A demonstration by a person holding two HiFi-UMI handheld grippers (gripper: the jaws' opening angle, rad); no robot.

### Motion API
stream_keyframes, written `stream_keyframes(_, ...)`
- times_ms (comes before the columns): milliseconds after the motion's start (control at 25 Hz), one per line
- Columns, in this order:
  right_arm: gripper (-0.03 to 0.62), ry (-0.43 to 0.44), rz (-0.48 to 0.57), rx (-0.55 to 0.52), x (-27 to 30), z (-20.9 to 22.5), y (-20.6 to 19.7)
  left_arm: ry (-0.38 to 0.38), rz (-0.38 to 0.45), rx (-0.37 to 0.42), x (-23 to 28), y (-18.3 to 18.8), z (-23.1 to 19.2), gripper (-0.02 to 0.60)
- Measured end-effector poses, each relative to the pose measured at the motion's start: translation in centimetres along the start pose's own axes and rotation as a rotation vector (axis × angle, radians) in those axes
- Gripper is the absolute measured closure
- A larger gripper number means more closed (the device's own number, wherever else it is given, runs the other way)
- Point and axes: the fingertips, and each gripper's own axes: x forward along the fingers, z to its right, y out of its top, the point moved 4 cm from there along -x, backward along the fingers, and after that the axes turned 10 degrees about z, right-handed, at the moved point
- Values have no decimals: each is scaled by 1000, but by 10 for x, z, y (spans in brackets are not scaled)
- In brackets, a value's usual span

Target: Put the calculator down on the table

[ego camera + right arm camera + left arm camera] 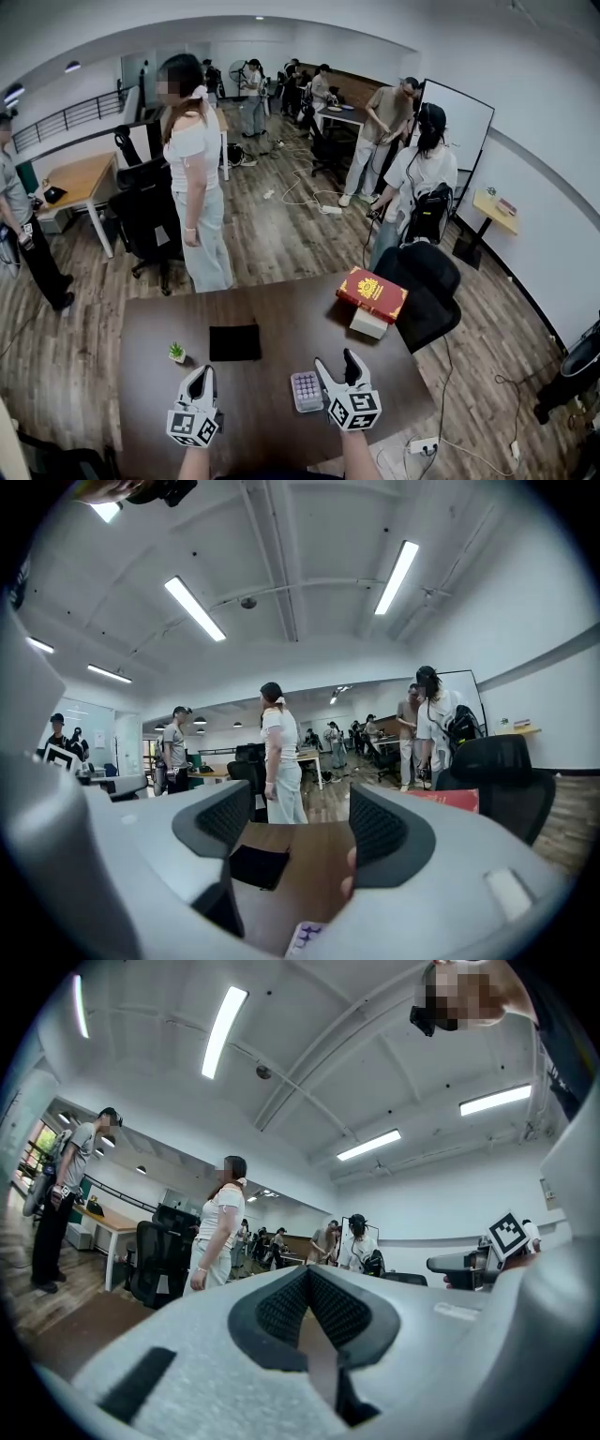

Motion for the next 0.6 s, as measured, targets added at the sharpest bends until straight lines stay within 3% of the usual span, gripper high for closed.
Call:
stream_keyframes(200,299,-26,9,5,-2,4,2,-3,-3,4,-1,1,-1,584)
stream_keyframes(360,483,-88,29,-1,-5,12,5,1,-8,9,0,0,-1,584)
stream_keyframes(480,579,-113,36,12,-5,17,5,2,-9,10,1,0,-2,584)
stream_keyframes(600,582,-120,33,30,-6,20,3,1,-9,13,1,-1,-2,584)
